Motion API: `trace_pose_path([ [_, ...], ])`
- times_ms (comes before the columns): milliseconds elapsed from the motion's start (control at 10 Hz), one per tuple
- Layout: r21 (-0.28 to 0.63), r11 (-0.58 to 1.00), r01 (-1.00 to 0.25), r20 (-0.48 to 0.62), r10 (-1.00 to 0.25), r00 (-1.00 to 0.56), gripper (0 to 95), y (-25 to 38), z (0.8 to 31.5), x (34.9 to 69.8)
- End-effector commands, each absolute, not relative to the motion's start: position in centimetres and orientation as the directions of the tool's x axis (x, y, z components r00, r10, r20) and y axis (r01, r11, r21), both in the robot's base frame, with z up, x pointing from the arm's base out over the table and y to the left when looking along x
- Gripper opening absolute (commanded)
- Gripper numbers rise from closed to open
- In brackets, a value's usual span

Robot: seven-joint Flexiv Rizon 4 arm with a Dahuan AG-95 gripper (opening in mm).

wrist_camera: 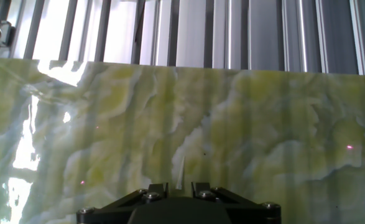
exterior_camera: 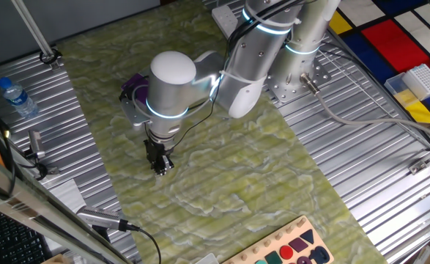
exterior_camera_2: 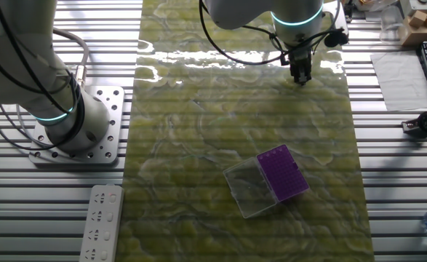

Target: Insert a small pipette tip into the holder for small pipette tips

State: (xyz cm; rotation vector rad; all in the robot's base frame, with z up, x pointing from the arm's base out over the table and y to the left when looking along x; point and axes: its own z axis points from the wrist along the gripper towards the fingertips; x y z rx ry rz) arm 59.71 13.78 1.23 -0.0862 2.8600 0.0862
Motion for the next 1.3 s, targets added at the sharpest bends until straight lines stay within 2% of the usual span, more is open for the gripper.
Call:
trace_pose_path([
  [100, 0.046, 0.997, -0.064, -0.279, -0.048, -0.959, 19.0, 13.67, 1.12, 59.74],
  [1300, 0.045, 0.997, -0.057, -0.281, -0.042, -0.959, 19.0, 13.96, 0.92, 60.04],
])
